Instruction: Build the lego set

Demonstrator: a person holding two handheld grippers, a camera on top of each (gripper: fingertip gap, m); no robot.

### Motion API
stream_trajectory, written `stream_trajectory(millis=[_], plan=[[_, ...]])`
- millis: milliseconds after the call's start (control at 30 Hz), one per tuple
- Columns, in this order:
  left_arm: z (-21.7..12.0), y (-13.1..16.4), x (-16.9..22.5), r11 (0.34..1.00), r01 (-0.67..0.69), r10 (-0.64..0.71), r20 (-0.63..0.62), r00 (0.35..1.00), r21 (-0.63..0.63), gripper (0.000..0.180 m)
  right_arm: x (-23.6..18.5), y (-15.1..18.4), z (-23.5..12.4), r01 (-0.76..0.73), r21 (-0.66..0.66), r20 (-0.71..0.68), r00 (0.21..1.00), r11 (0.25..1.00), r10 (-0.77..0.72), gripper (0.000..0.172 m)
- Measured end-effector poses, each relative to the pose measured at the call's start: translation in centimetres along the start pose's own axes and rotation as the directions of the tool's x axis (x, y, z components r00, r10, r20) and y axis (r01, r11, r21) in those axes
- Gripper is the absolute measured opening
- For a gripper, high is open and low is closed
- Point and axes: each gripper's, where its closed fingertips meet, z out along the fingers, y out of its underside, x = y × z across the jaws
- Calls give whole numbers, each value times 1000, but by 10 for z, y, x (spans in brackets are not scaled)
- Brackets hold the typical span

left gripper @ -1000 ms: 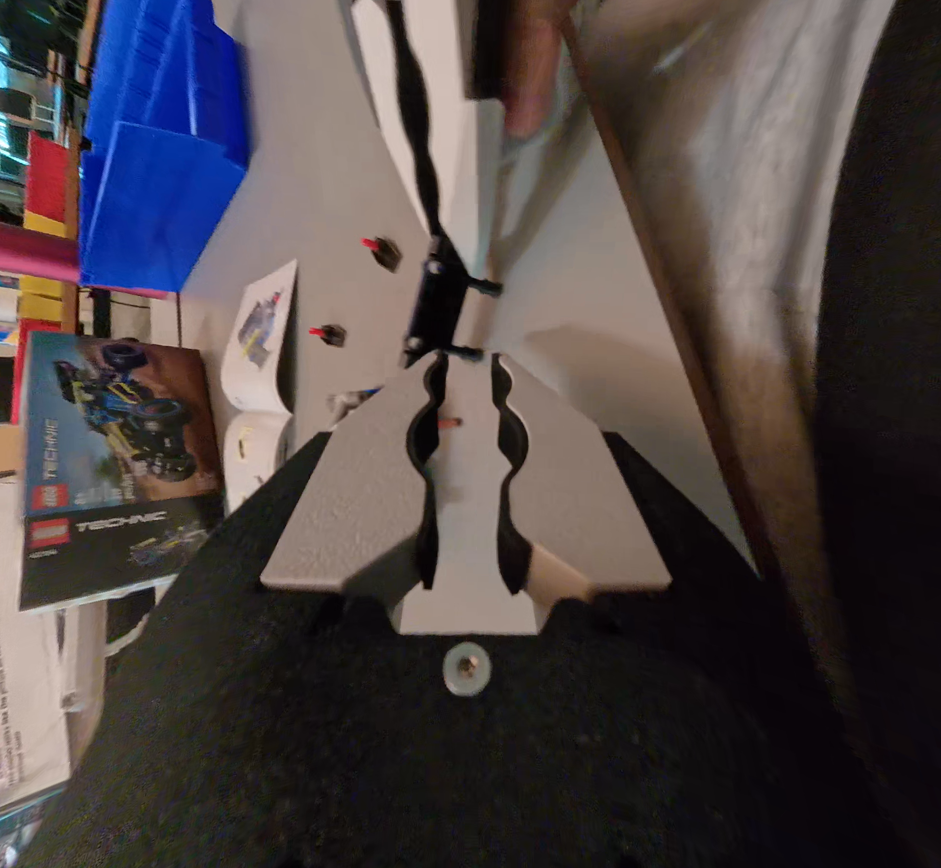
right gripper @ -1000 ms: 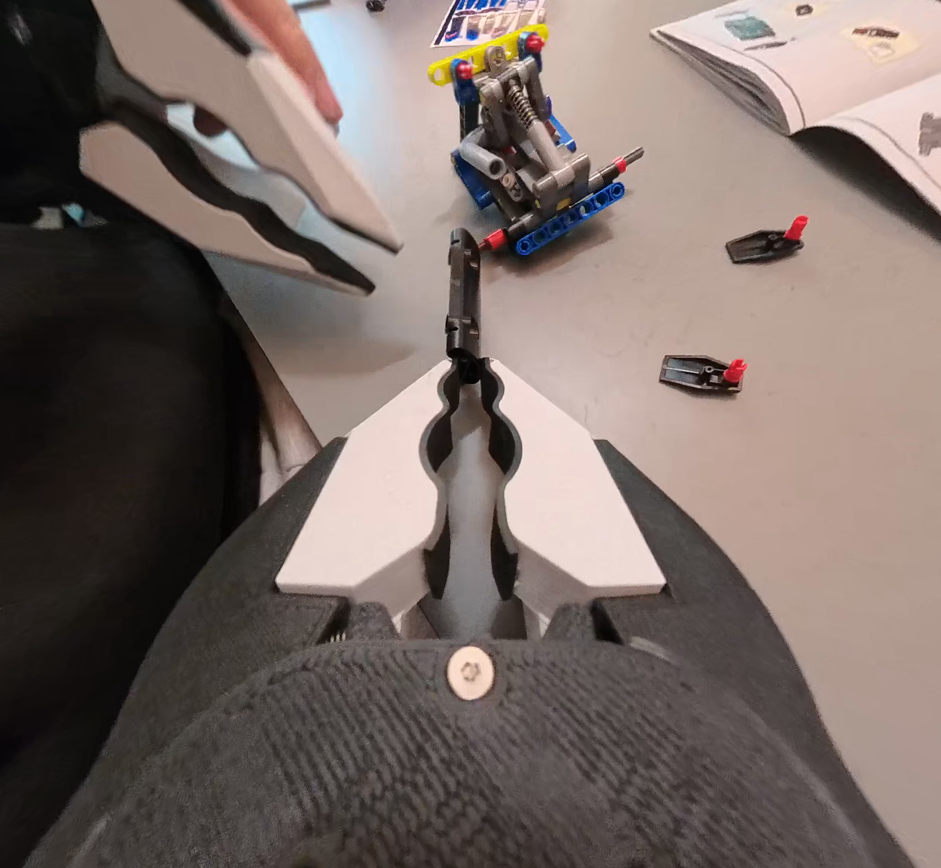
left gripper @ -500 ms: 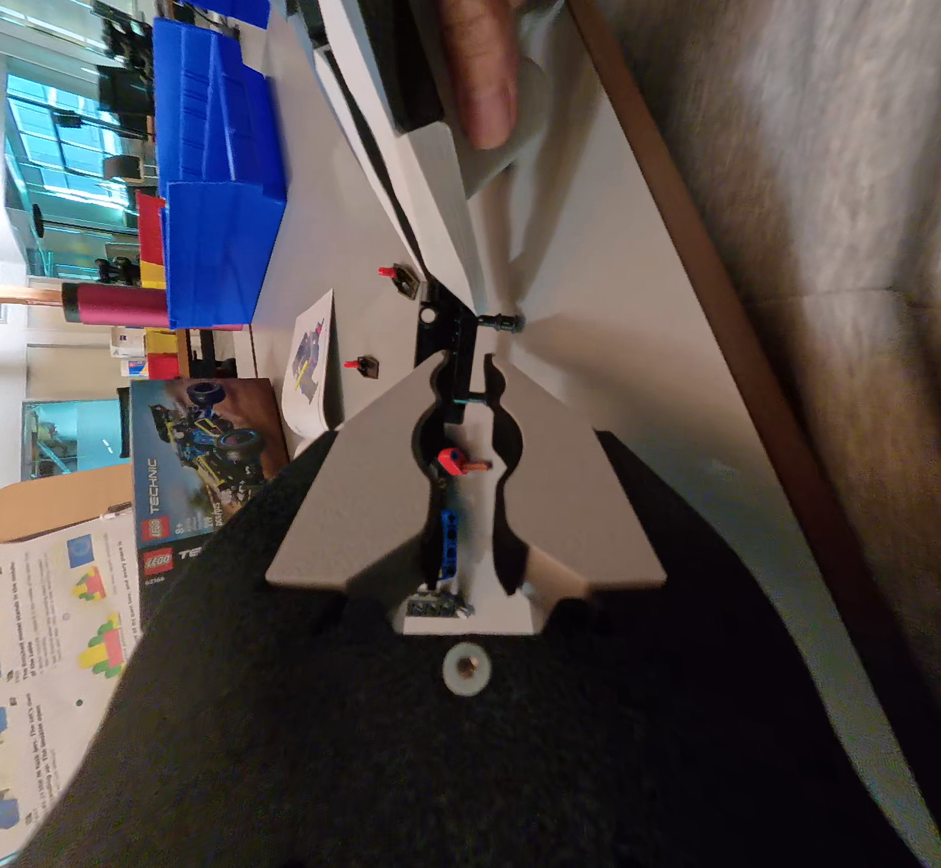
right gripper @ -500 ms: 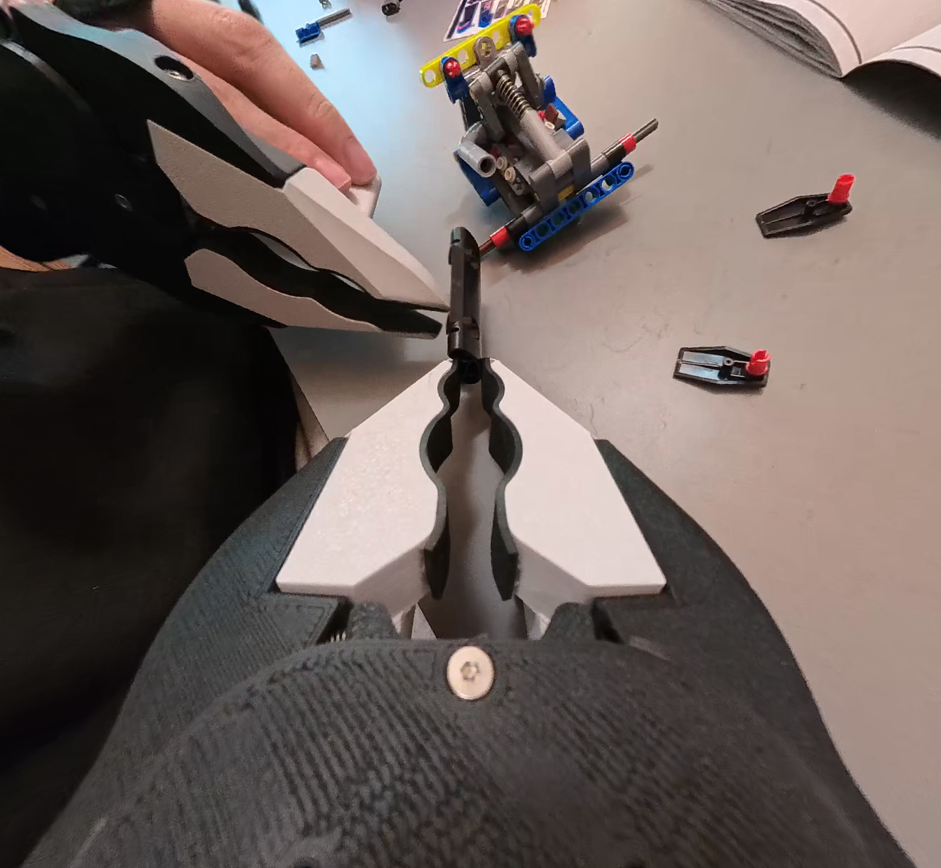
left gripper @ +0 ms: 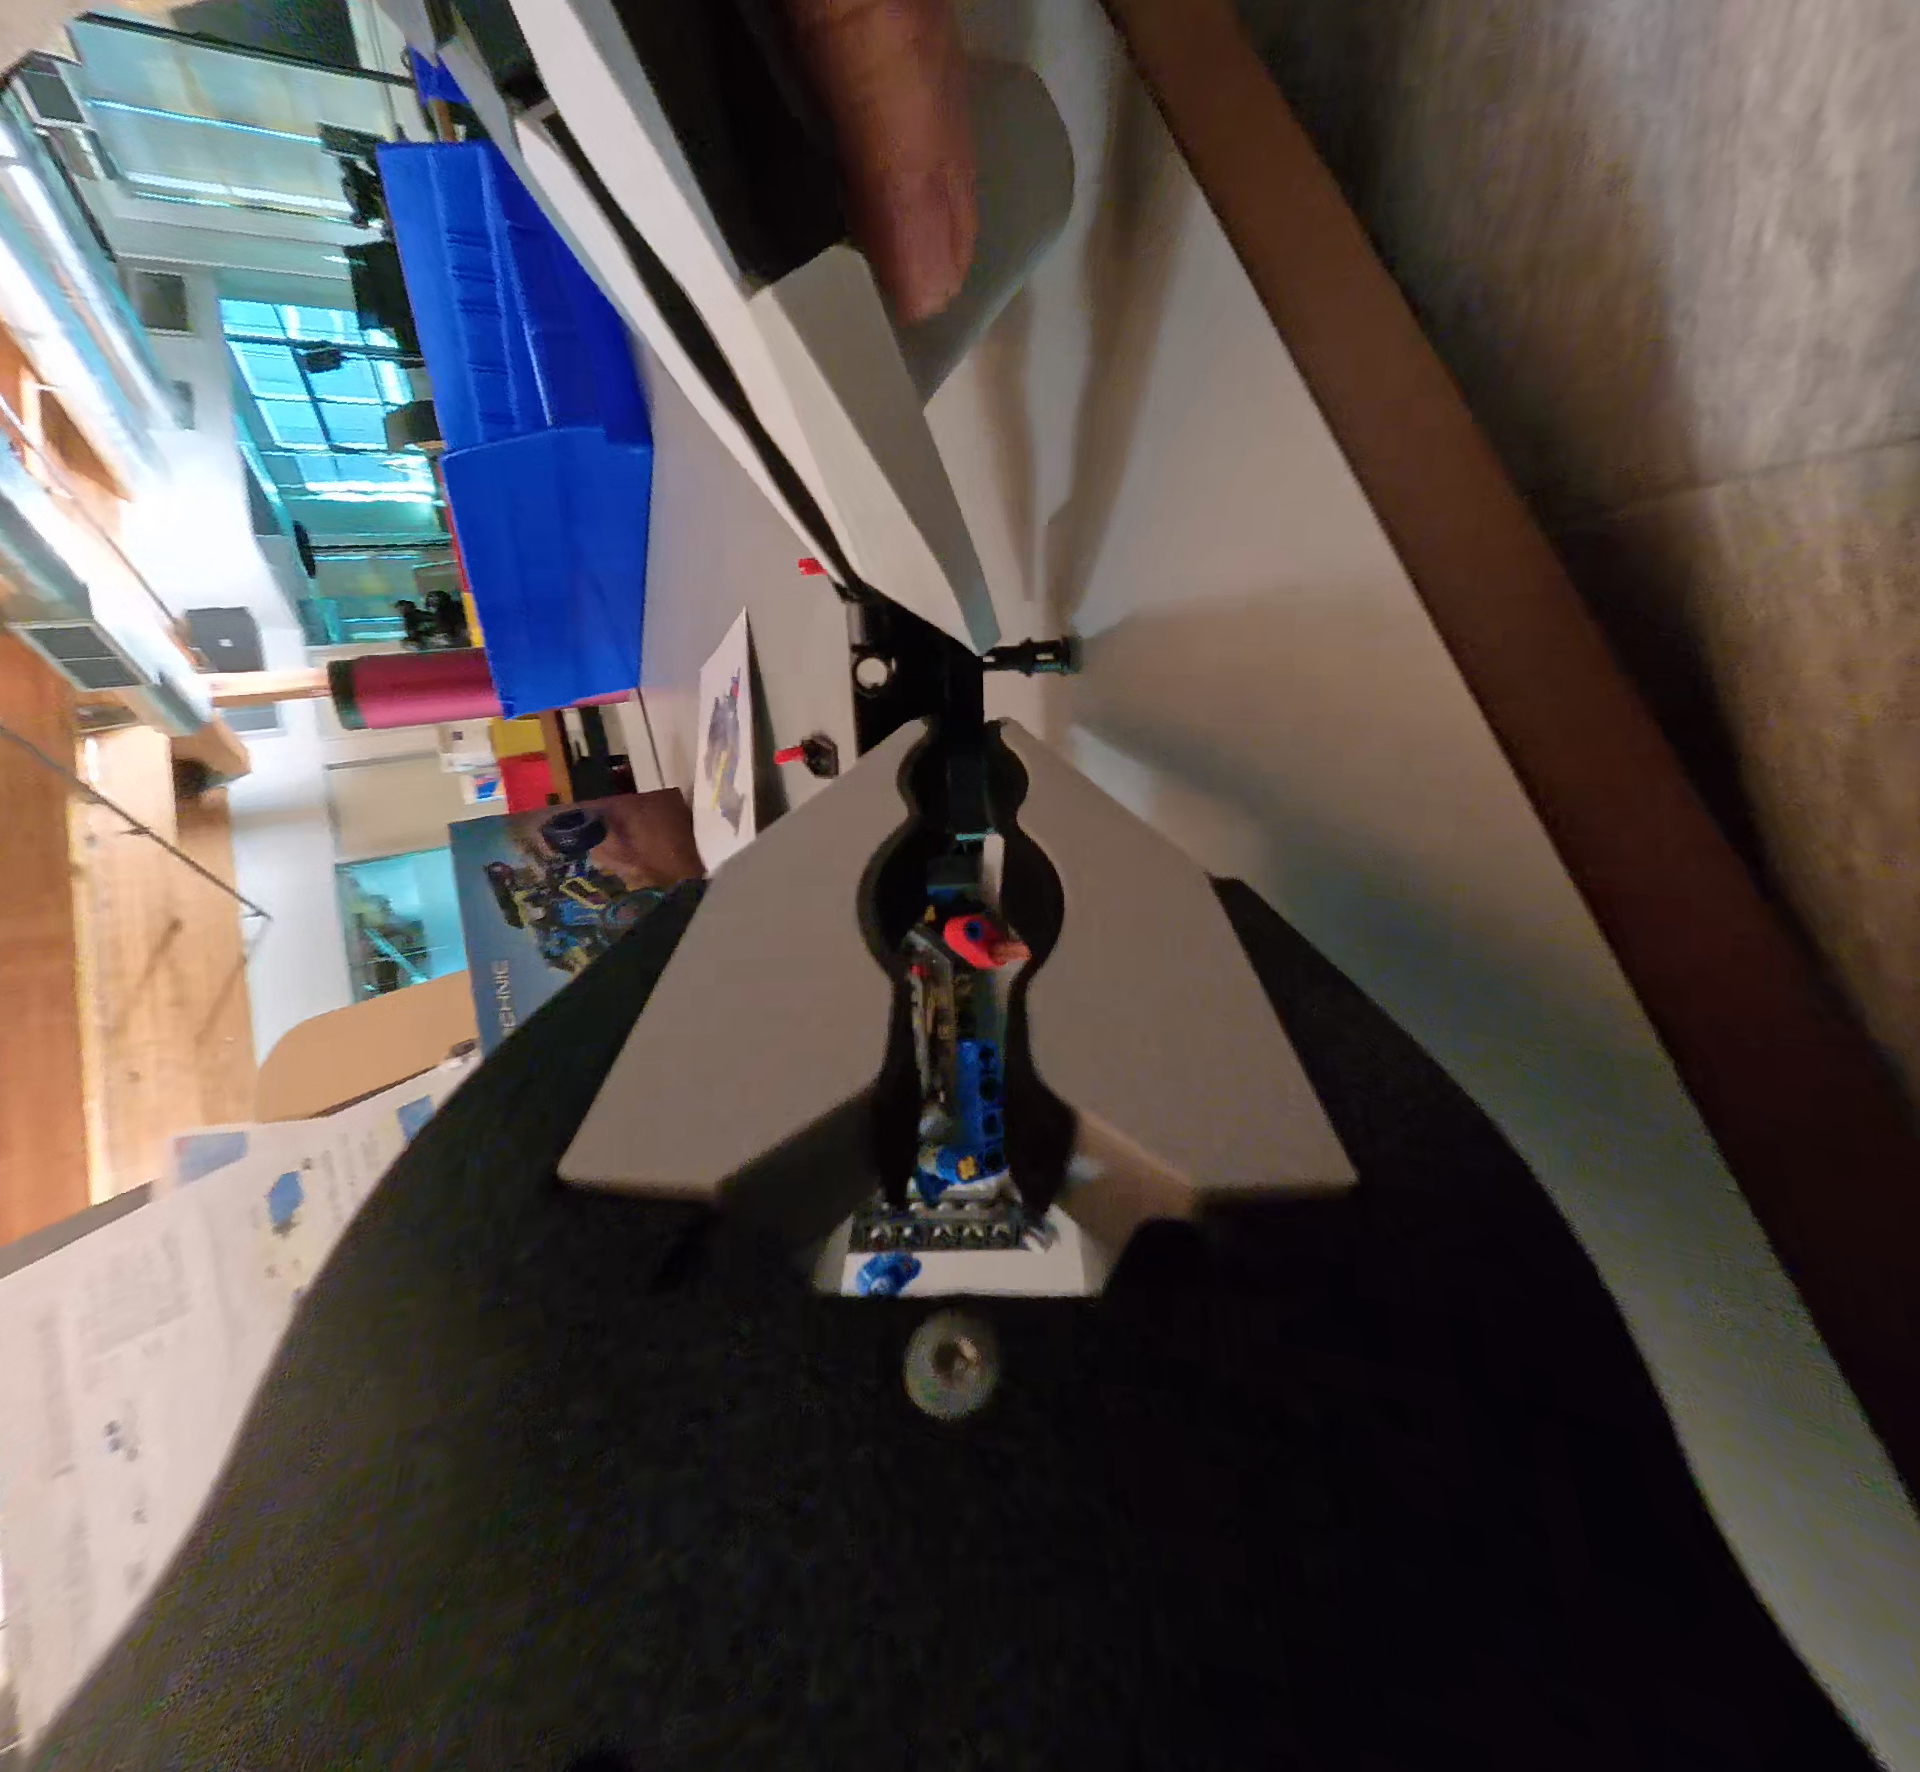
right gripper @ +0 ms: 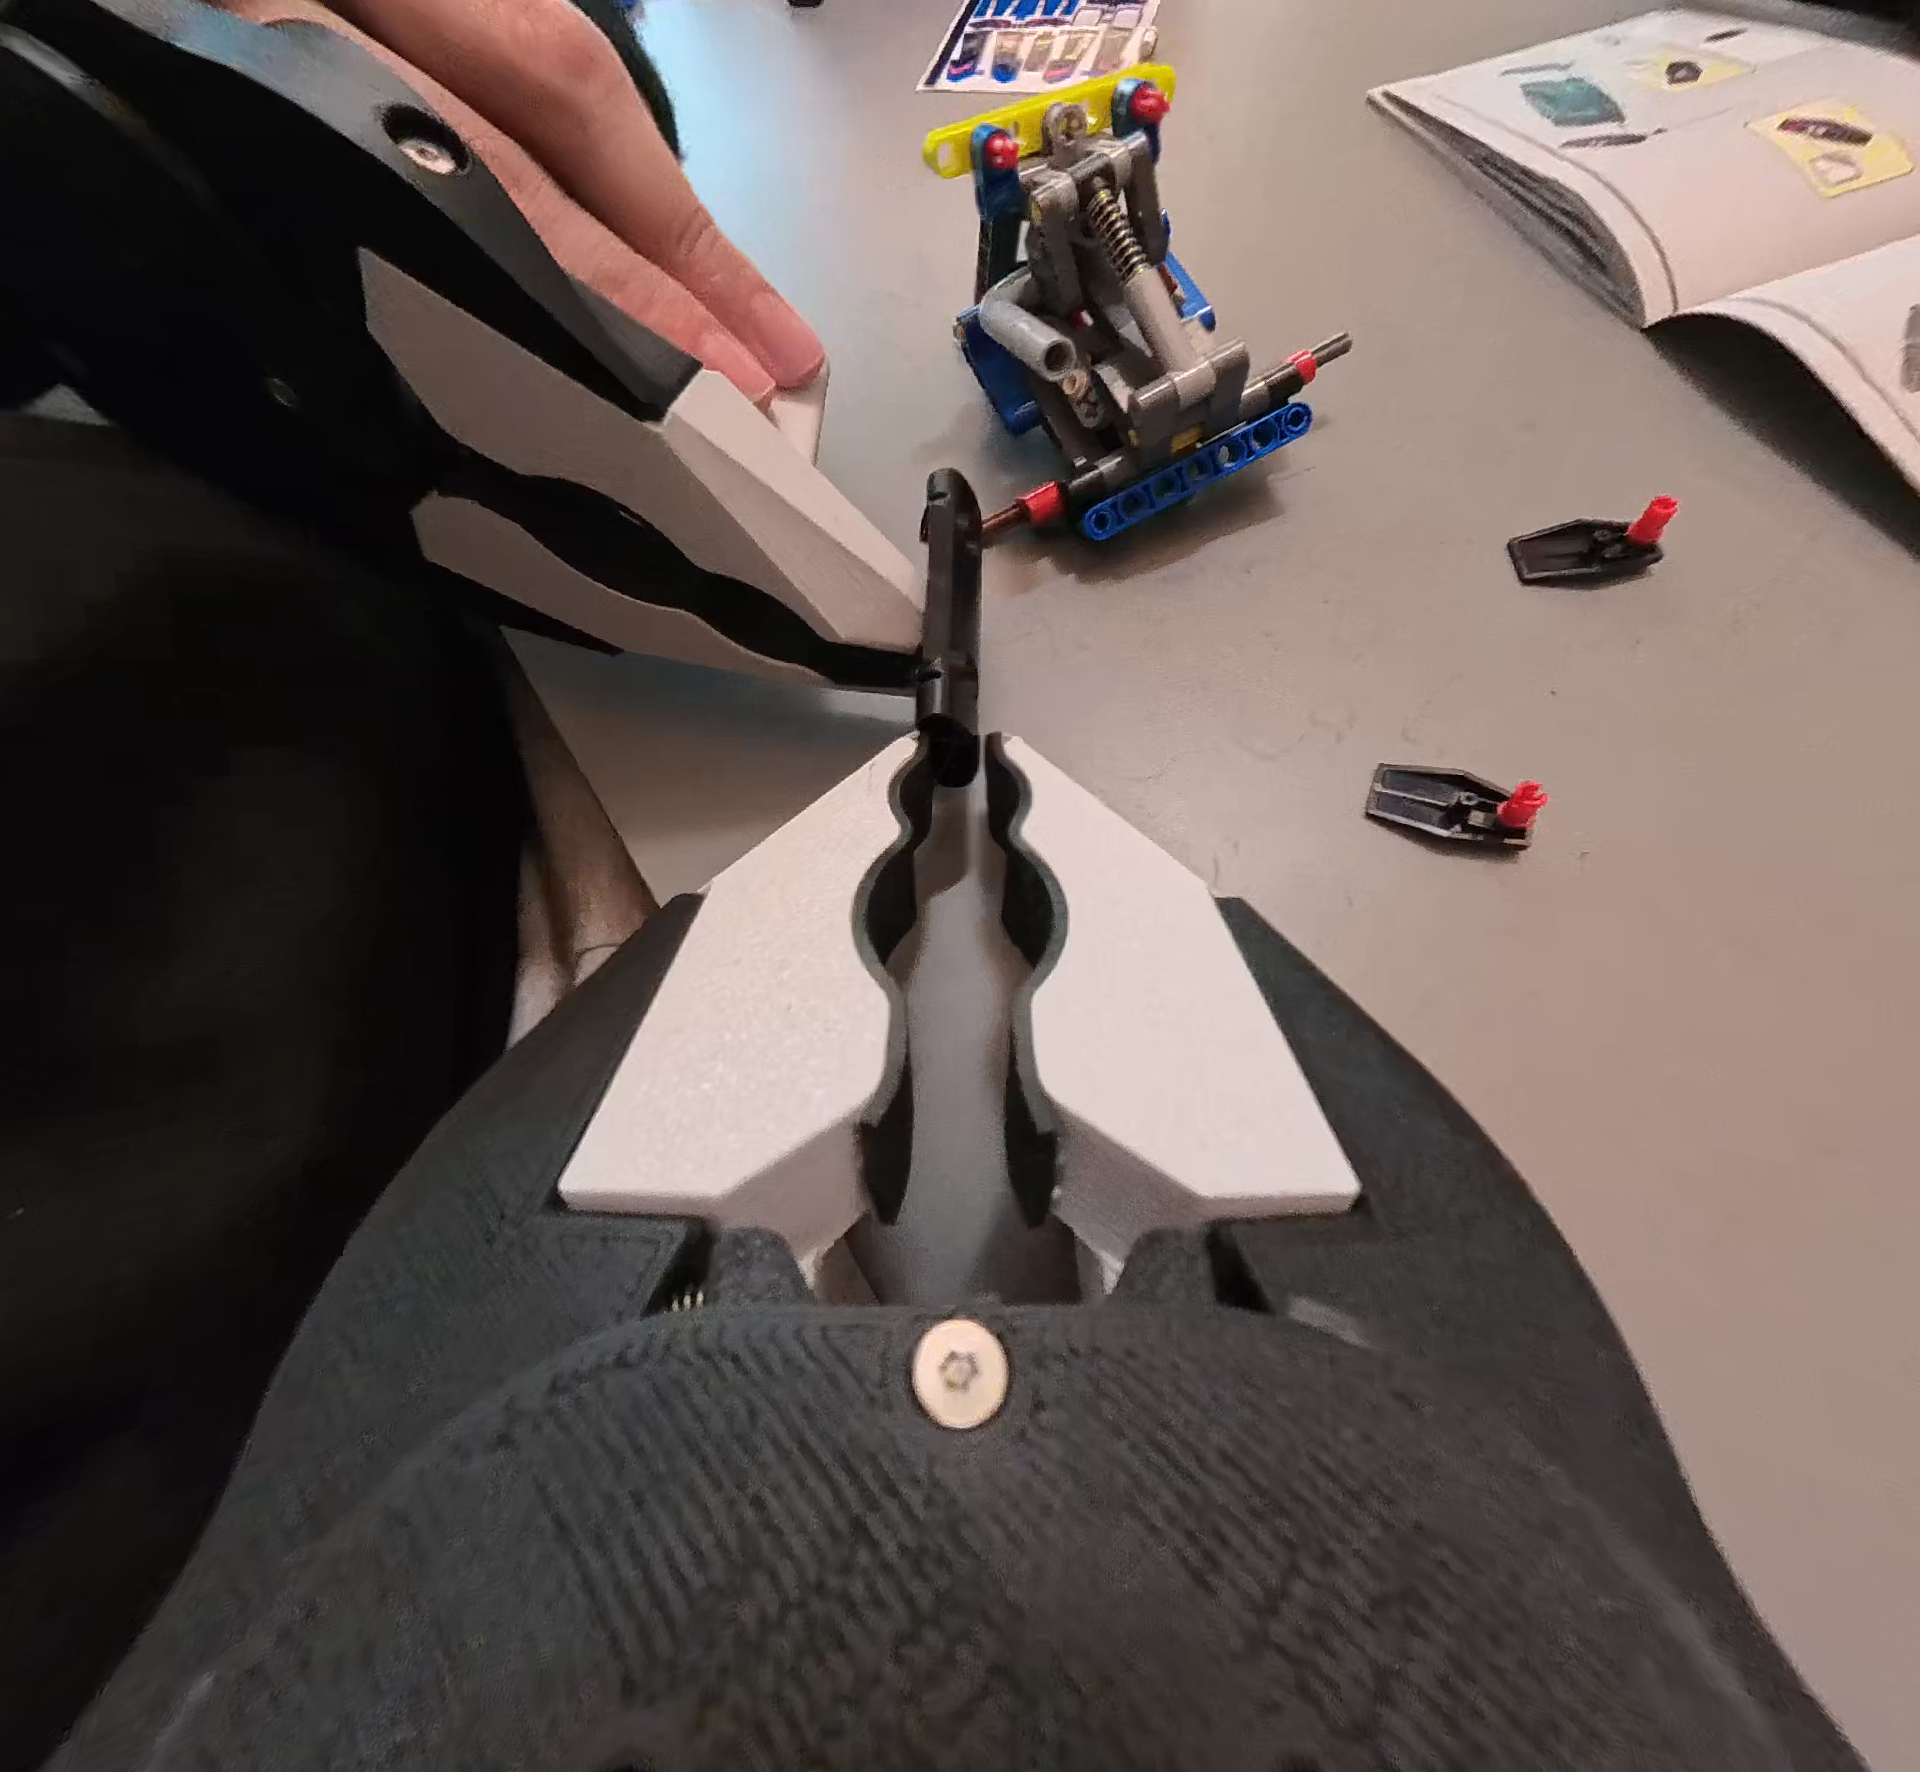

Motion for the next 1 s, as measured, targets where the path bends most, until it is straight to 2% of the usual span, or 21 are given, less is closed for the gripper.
stream_trajectory(millis=[33, 67, 167, 333, 367, 433, 467, 633, 767, 800, 900, 1000], plan=[[-1, 0, 0, 1000, -13, 13, 7, 1000, -3, 3, 0, 0, 0, 20, 4, -19, 1000, 1000, -19, 12], [-1, 0, 1, 1000, -17, 17, 11, 1000, -8, 3, -2, -1, 1, 38, 7, -19, 999, 999, -38, 7], [-2, 3, 1, 999, -31, 32, 41, 999, -26, 3, -1, -4, 3, 126, 6, -74, 989, 992, -125, 7], [-4, 9, 0, 992, -87, 103, 192, 976, -90, 3, 0, -8, 8, 231, -2, -128, 965, 973, -230, 6], [-3, 9, 0, 991, -98, 116, 214, 970, -96, 3, 0, -8, 8, 269, -23, -151, 951, 963, -269, 6], [-1, 11, -3, 987, -103, 131, 247, 960, -123, 3, 5, -10, 8, 453, -113, -232, 853, 884, -467, 6], [1, 13, -3, 987, -94, 124, 240, 963, -133, 3, 7, -10, 9, 483, -158, -242, 827, 861, -508, 7], [3, 11, -3, 992, -73, 91, 173, 981, -107, 3, 7, -6, 8, 338, -127, -117, 928, 932, -353, 7], [4, 11, -4, 993, -67, 79, 130, 988, -93, 3, 6, -7, 8, 349, -135, -78, 929, 927, -361, 9], [4, 10, -3, 995, -63, 73, 121, 990, -83, 3, 3, -9, 10, 333, -114, -65, 938, 936, -341, 14], [3, 9, -3, 995, -68, 74, 89, 993, -71, 3, 6, -10, 12, 371, -104, -104, 919, 923, -381, 8], [4, 8, -2, 995, -79, 82, 43, 996, -64, 3, 7, -9, 12, 374, -135, -81, 919, 918, -386, 8]])
